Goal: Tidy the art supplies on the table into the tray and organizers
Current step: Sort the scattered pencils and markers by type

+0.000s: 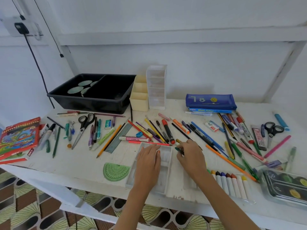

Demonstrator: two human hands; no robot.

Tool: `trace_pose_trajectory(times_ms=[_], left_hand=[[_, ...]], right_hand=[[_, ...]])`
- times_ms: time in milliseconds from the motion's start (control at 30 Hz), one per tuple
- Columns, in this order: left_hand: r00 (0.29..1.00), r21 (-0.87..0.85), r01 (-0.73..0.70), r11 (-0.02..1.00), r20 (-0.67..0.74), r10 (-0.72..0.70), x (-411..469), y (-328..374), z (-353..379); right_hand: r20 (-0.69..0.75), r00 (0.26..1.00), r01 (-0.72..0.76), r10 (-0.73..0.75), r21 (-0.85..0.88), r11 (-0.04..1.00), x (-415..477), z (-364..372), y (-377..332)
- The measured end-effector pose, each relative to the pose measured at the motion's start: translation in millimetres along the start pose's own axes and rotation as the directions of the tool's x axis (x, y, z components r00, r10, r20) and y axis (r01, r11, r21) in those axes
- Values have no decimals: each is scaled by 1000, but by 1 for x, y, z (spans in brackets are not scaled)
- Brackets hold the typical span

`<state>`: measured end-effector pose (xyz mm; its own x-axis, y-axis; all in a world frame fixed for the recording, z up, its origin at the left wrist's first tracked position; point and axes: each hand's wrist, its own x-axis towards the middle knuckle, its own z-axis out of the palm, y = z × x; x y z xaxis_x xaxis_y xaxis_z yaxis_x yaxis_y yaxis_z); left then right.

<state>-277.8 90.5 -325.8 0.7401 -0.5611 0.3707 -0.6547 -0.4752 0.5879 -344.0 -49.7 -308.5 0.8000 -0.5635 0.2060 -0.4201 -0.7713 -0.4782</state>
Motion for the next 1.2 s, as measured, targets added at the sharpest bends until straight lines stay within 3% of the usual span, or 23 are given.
trace_pose_trajectory(times_ms=[100, 200, 400, 533, 767, 1033, 1200], left_hand=[[999, 13, -46, 999, -27, 46, 22, -13, -3], [998, 55, -57, 997, 41, 55, 49, -27, -7], [943, 199, -237, 951, 283, 176, 93, -49, -3], [903, 256, -340, 905, 357, 239, 106, -58, 5], [895, 327, -387, 862, 359, 265, 121, -62, 10], [812, 455, -529, 717, 515, 272, 132, -53, 2], [783, 439, -575, 690, 540, 308, 128, -54, -2]], right_hand=[[-75, 995, -41, 66, 302, 953, 2, -4, -12], [29, 980, -185, 198, 512, 839, 2, -8, -23], [110, 921, -350, 374, 656, 669, -5, 1, -26], [69, 913, -346, 402, 652, 675, -7, 4, -29], [26, 945, -309, 326, 394, 866, -12, 12, -35], [32, 881, -433, 473, 459, 775, -18, 22, -37], [31, 872, -451, 489, 442, 775, -18, 27, -44]])
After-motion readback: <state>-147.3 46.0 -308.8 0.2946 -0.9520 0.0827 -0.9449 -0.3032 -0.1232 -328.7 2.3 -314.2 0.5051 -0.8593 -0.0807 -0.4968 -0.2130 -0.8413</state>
